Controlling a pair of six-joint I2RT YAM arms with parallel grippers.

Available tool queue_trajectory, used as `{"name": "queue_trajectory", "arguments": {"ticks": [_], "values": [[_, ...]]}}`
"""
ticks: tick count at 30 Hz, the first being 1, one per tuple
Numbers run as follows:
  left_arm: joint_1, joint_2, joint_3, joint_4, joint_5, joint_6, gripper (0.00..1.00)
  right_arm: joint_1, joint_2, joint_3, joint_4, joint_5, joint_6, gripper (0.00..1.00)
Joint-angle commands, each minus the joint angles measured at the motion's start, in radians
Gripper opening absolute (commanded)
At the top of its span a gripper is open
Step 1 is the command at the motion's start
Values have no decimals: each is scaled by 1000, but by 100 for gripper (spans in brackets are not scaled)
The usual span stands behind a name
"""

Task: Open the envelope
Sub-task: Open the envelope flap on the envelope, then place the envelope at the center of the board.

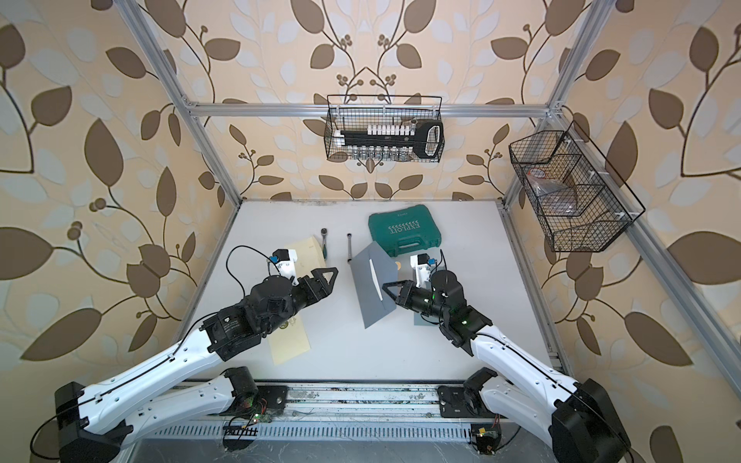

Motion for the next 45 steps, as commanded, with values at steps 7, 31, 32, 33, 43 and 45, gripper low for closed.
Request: {"name": "queue_trajectory", "arguments": {"ticks": [7, 31, 32, 33, 43, 45], "values": [[14, 12, 46, -113, -86, 4, 96, 1, 82, 17, -126, 100, -38, 0], [18, 20, 68, -108, 16, 76, 99, 3, 575, 45, 83, 144, 154, 17], [18, 20, 68, -107, 20, 78, 99, 4, 578, 50, 78, 152, 146, 17], [18, 19, 68, -108, 22, 79, 99, 5, 581, 57, 70, 157, 140, 16], [18, 38, 79, -120, 35, 87, 99, 3, 637, 122, 6, 124, 47, 25], [18, 38, 80, -128, 34, 87, 99, 4, 621, 111, -12, 127, 43, 32]]}}
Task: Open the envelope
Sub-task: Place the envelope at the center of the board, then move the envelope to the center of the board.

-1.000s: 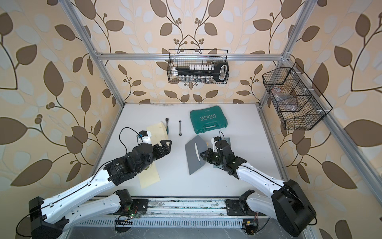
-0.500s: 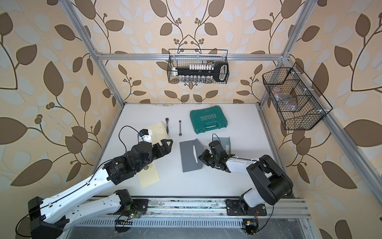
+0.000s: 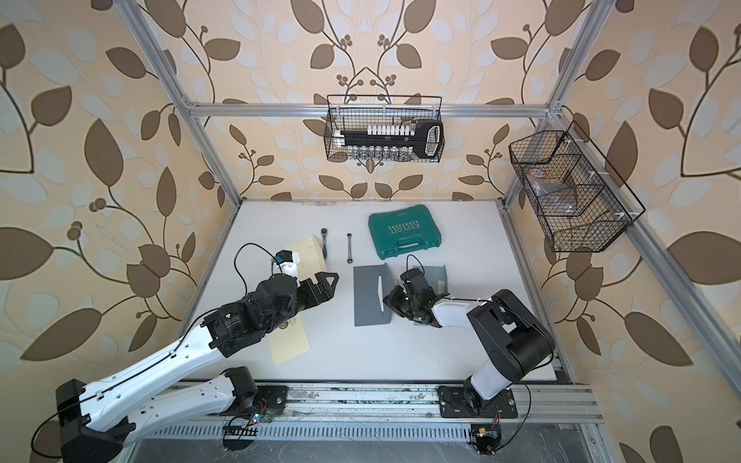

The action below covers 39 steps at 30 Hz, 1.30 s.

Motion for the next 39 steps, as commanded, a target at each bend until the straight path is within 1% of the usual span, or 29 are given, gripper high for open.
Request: {"name": "queue_trajectory", "arguments": {"ticks": [1, 5, 8, 12, 14, 16, 19, 21, 23, 25, 27, 28, 30, 33, 35, 39], "values": [[11, 0, 38, -11, 5, 22, 99, 2, -14, 3, -82, -9, -44, 36], [11, -1, 36, -13, 0, 16, 99, -2, -63, 32, -225, -27, -101, 42], [11, 6, 39, -10, -1, 17, 99, -1, -131, -1, -261, -14, -87, 44], [11, 24, 49, -30, 6, 14, 99, 1, -319, -80, -261, 49, -67, 53], [12, 34, 53, -37, 8, 8, 99, 0, -427, -101, -286, 90, -76, 60], [14, 43, 55, -45, 13, 6, 99, -1, -535, -103, -323, 126, -103, 70], [26, 57, 53, -66, 13, -11, 99, -1, -641, -89, -340, 121, -158, 78], [55, 69, 55, -90, 38, -33, 99, 1, -666, -71, -329, 86, -187, 80], [119, 82, 48, -113, 109, -71, 99, 3, -659, -54, -309, 35, -200, 83], [222, 89, 26, -142, 202, -122, 99, 12, -632, -36, -268, -32, -209, 87], [306, 86, -3, -171, 257, -159, 99, 37, -594, -9, -240, -73, -208, 91], [340, 78, -22, -183, 268, -173, 99, 62, -572, 10, -240, -82, -248, 92], [397, 64, -56, -211, 273, -207, 99, 112, -525, 50, -247, -91, -283, 94], [488, 56, -102, -247, 309, -237, 99, 192, -430, 122, -266, -107, -326, 96], [534, 70, -127, -253, 340, -226, 99, 249, -362, 169, -273, -114, -348, 98], [591, 143, -128, -282, 371, -186, 99, 333, -259, 251, -297, -110, -373, 98]]}}
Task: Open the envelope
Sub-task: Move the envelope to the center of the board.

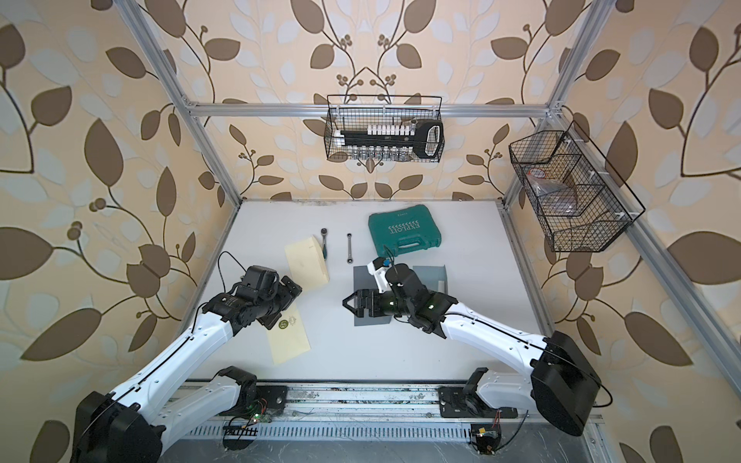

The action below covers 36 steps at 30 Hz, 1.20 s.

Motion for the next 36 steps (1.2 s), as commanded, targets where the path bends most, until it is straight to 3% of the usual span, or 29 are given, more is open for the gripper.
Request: {"name": "queue_trajectory", "arguments": {"ticks": [1, 11, 30, 36], "values": [[29, 56, 8, -36, 60, 32, 99, 49, 71, 65, -32, -23, -54, 98], [34, 214, 14, -36, 38, 91, 99, 81, 208, 143, -75, -46, -46, 98], [30, 348, -22, 29, 164, 214, 99, 79, 284, 163, -100, -30, -19, 98], [-54, 364, -58, 59, 203, 217, 99, 73, 310, 165, -119, -14, 1, 98]]}}
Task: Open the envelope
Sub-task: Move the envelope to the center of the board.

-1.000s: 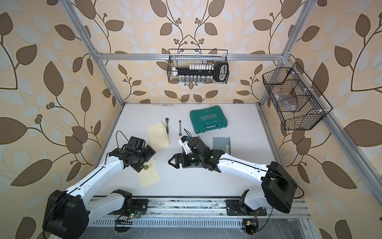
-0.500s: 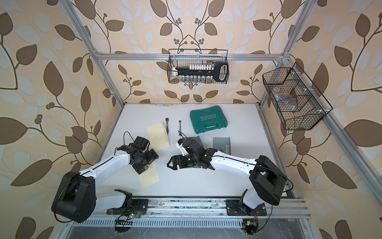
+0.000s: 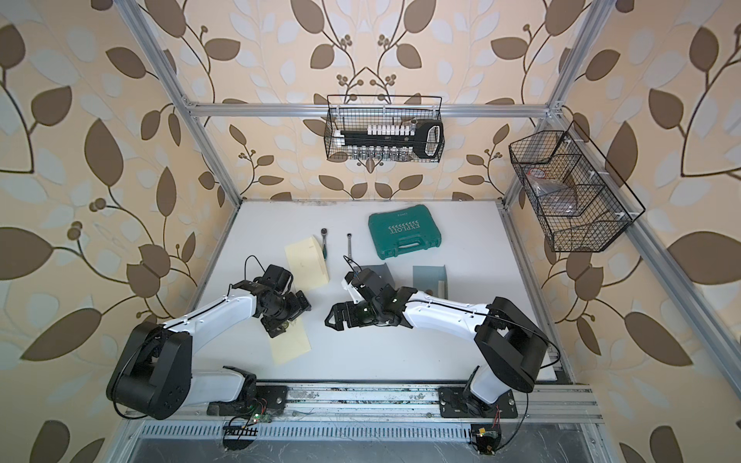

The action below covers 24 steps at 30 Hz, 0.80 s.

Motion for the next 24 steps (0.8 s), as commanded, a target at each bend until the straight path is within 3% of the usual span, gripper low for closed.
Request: {"name": "queue_trajectory", "arguments": {"ticks": [1, 7, 16, 24], "values": [[-77, 35, -51, 29, 74, 14, 99, -3, 25, 26, -33, 25, 22, 98], [-226, 70, -26, 72, 96, -13, 99, -21, 27, 10, -48, 58, 60, 97], [-323, 33, 51, 139, 156, -69, 99, -78, -29, -83, 9, 76, 120, 97], [-322, -98, 88, -71, -91, -104, 99, -85, -30, -101, 80, 26, 117, 95]]}}
